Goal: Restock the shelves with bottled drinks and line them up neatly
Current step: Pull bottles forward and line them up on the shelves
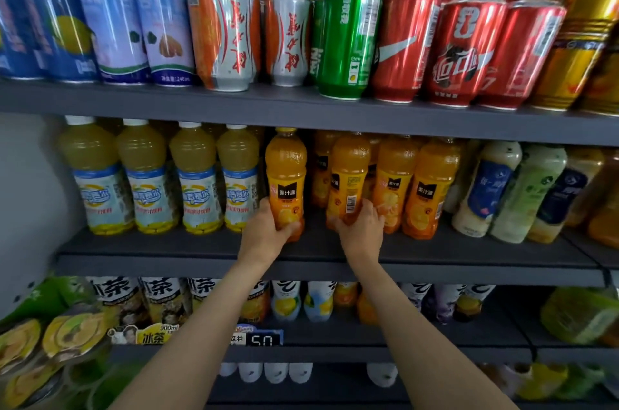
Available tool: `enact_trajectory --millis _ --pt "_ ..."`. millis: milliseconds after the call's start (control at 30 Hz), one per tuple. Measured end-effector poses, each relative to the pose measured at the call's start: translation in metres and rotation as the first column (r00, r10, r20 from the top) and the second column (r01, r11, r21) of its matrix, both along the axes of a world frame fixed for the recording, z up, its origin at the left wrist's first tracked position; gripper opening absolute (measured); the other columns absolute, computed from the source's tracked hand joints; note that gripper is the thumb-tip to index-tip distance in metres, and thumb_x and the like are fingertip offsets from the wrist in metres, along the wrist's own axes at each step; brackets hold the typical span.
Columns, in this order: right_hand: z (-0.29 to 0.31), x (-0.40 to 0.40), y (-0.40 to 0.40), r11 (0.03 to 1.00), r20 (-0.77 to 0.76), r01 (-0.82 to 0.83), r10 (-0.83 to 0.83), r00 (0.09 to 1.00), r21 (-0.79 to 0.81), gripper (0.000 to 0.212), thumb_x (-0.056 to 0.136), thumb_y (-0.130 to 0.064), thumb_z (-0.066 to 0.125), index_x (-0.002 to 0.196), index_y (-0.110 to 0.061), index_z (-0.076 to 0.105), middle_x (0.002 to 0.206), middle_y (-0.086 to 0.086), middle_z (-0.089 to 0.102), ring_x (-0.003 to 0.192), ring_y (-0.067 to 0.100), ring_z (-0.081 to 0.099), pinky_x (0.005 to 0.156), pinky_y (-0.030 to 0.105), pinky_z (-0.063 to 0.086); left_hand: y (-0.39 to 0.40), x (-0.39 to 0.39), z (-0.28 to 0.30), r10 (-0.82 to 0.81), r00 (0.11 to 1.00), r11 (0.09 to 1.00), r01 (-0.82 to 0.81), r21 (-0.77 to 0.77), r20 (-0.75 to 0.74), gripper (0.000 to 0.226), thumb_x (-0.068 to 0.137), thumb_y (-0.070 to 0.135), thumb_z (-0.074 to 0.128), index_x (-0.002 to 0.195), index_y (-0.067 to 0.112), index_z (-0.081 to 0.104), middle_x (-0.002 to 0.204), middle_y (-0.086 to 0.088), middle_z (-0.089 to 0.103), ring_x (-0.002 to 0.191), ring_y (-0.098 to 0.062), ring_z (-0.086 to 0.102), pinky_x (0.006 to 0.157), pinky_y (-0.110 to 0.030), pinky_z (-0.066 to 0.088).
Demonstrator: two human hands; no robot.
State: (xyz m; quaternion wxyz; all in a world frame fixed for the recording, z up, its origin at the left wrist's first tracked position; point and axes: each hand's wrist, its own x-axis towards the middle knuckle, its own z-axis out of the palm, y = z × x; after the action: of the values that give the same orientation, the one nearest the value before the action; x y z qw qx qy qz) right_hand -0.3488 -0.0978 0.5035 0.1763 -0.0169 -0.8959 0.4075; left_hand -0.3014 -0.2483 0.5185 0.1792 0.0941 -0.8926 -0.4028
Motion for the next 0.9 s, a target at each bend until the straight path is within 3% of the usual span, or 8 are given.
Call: enact_trajectory --millis 167,267,367,500,767,900 --pt "0.005 -0.012 -0.007 0.957 0.072 -0.280 0.285 0.956 -0.072 0.059 0.076 -0.024 0.076 0.126 -0.008 0.049 0.121 0.009 0.060 0.115 0.028 0.053 0.094 0.034 0.044 -0.005 0.006 -0.001 -0.007 1.000 1.000 0.007 0.001 -0.028 0.061 0.080 0.029 0.070 0.130 0.010 0.041 0.124 -0.008 0.056 0.116 -0.025 0.052 0.091 -0.030 0.039" --pt "0.013 -0.016 -0.017 0.928 0.126 -0.347 0.364 0.923 -0.134 0.061 0.079 -0.020 0.072 0.131 -0.008 0.043 0.128 0.009 0.056 0.118 0.024 0.052 0.092 0.028 0.040 -0.010 0.013 -0.002 -0.002 0.999 1.000 0.001 -0.016 -0.045 0.065 0.081 0.029 0.069 0.134 0.011 0.037 0.124 -0.009 0.056 0.115 -0.026 0.052 0.091 -0.032 0.041" --pt "0.014 -0.021 -0.027 0.918 0.124 -0.356 0.379 0.917 -0.173 0.060 0.081 -0.017 0.070 0.132 -0.006 0.039 0.130 0.011 0.054 0.120 0.026 0.050 0.095 0.029 0.039 -0.014 0.016 -0.004 -0.005 0.998 1.000 0.003 -0.027 -0.059 0.069 0.080 0.030 0.070 0.136 0.013 0.035 0.127 -0.008 0.056 0.116 -0.026 0.052 0.092 -0.034 0.041" --pt "0.012 -0.026 -0.039 0.923 0.066 -0.375 0.381 0.922 -0.088 0.055 0.083 -0.017 0.067 0.131 -0.008 0.043 0.130 0.012 0.052 0.121 0.027 0.048 0.102 0.038 0.040 -0.014 0.017 -0.007 0.007 0.997 1.000 -0.006 0.003 -0.073 0.070 0.079 0.031 0.070 0.138 0.015 0.035 0.127 -0.007 0.056 0.117 -0.025 0.052 0.093 -0.035 0.042" --pt "0.012 -0.039 -0.048 0.906 0.079 -0.420 0.423 0.903 -0.051 0.046 0.087 -0.012 0.061 0.130 -0.006 0.046 0.128 0.013 0.056 0.121 0.026 0.051 0.098 0.030 0.039 -0.021 0.021 -0.012 0.018 0.996 1.000 -0.016 0.017 -0.086 0.074 0.077 0.034 0.072 0.139 0.016 0.036 0.124 -0.006 0.059 0.116 -0.025 0.053 0.094 -0.035 0.042" --pt "0.002 -0.037 -0.049 0.932 0.038 -0.352 0.356 0.934 -0.081 0.051 0.084 -0.014 0.067 0.128 -0.004 0.045 0.125 0.013 0.057 0.117 0.026 0.054 0.094 0.030 0.043 -0.021 0.021 -0.013 0.008 0.995 1.000 -0.005 0.027 -0.095 0.076 0.077 0.034 0.072 0.140 0.016 0.035 0.125 -0.005 0.058 0.116 -0.024 0.053 0.094 -0.033 0.042"
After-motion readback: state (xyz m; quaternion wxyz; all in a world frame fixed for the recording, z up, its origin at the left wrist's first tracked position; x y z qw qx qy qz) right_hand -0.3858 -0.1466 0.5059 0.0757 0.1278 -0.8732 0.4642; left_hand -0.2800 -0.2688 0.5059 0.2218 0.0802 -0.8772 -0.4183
